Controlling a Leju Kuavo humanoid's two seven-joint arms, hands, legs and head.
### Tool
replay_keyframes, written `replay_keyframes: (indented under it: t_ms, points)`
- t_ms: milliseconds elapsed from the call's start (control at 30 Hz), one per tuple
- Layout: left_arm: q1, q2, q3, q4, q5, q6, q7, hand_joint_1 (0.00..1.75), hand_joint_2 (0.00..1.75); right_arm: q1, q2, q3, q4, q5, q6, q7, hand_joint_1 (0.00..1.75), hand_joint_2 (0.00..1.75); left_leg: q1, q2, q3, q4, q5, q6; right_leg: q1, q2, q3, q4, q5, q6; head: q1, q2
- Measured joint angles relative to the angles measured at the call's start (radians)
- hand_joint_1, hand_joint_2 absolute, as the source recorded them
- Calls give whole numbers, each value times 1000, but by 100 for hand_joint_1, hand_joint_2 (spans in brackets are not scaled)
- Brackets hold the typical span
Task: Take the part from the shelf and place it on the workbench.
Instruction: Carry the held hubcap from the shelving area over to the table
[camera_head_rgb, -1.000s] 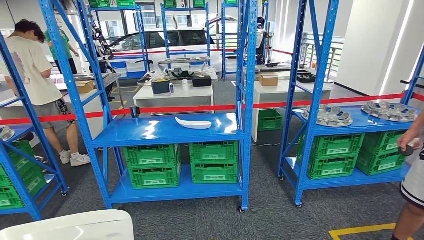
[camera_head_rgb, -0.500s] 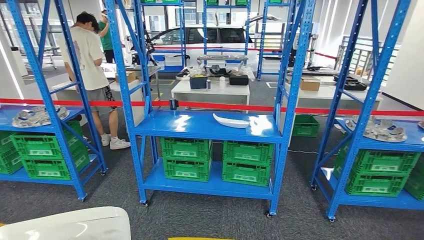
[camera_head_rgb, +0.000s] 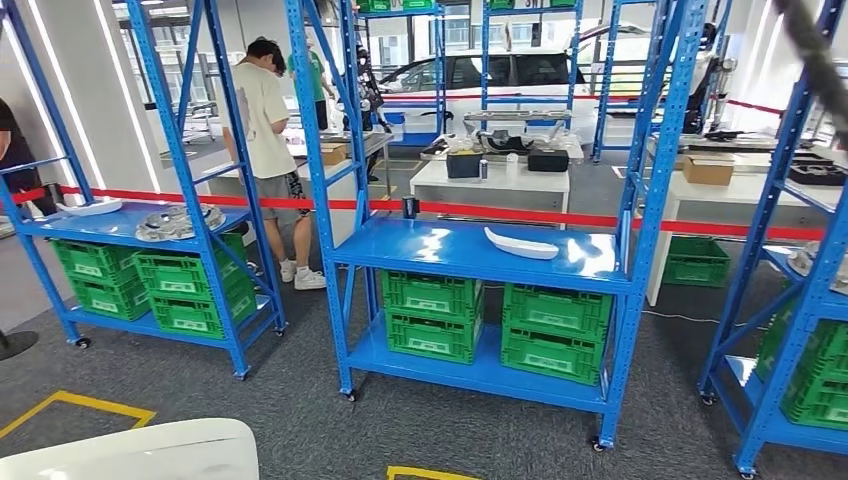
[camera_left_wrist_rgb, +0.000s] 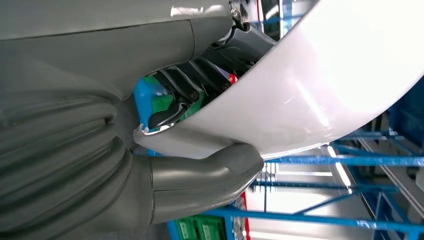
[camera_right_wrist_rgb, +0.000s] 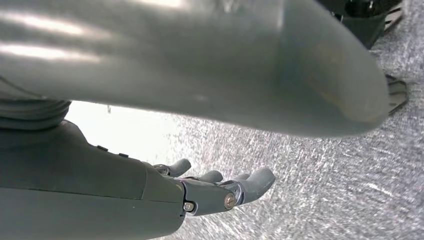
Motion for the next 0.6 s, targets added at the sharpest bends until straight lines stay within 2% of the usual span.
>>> replay_keyframes:
  t_ms: [33,67,133,167,200,267,300,367,400,433,467,500,533,567,600]
  points:
    - [1,-1,1,0,0,-1,1,175,175,0,0,0,0,0,0,-2,0,0,1,4,17,-20,16,0,0,-14,-1,0,0,0,0,0]
    - [2,-1,3,-2,0,-1,1,175,175,-1,0,0,0,0,0,-3,0,0,1,14,52,-75,44,1,0,-27,0,1,0,0,0,0]
    - [1,-2,6,-7,0,-1,1,175,175,-2,0,1,0,0,0,-4,0,0,-3,59,131,-211,89,8,3,-50,3,2,-2,5,0,0]
    - [1,-3,7,-10,0,-1,2,175,175,-2,0,1,0,1,0,-5,0,0,-7,75,155,-255,99,15,5,-61,4,3,-3,10,0,0]
    - [1,-4,8,-12,0,-1,2,175,175,-3,0,1,0,1,0,-6,0,0,-11,82,163,-275,102,21,7,-71,6,4,-3,15,0,0]
    - [4,-5,10,-15,0,-1,3,175,175,-5,0,1,0,1,0,-7,0,0,-12,58,159,-281,107,35,7,-90,8,4,-5,27,1,0]
    - [5,-6,12,-17,0,-1,3,175,175,-6,0,1,0,1,0,-8,0,0,-11,47,158,-284,110,41,5,-79,7,10,-10,33,1,0]
    - [2,-8,14,-21,0,-1,2,175,175,-6,0,1,0,1,3,-10,0,0,-6,26,160,-289,118,53,2,-21,-18,72,-51,43,1,0]
    - [1,-10,14,-22,0,-2,2,175,175,-5,0,1,0,1,6,-10,0,0,-5,16,157,-289,120,57,0,12,-44,132,-83,45,2,0]
    - [1,-11,14,-21,0,-2,3,175,175,-3,0,1,0,1,9,-10,0,0,-5,3,154,-288,121,60,0,30,-77,201,-115,45,3,0]
    - [2,-12,14,-21,0,-2,3,175,175,-1,0,1,0,1,12,-10,0,0,-6,-10,151,-286,122,62,0,37,-104,257,-135,45,3,0]
    - [3,-14,15,-21,0,-2,3,175,175,1,0,1,0,1,13,-10,0,0,-6,-25,149,-284,123,62,0,40,-117,283,-137,44,3,0]
    - [4,-15,15,-21,0,-2,3,175,175,2,0,1,0,1,12,-11,0,0,-6,-40,147,-281,123,61,-1,42,-112,270,-119,43,3,0]
    - [5,-16,15,-21,0,-3,3,175,175,2,0,1,0,1,12,-12,0,0,-5,-55,145,-277,123,59,-2,49,-89,222,-86,42,3,0]
    - [6,-16,15,-21,0,-3,3,175,175,1,0,1,0,1,12,-14,0,0,-4,-68,143,-271,122,55,-5,68,-56,153,-53,41,3,0]
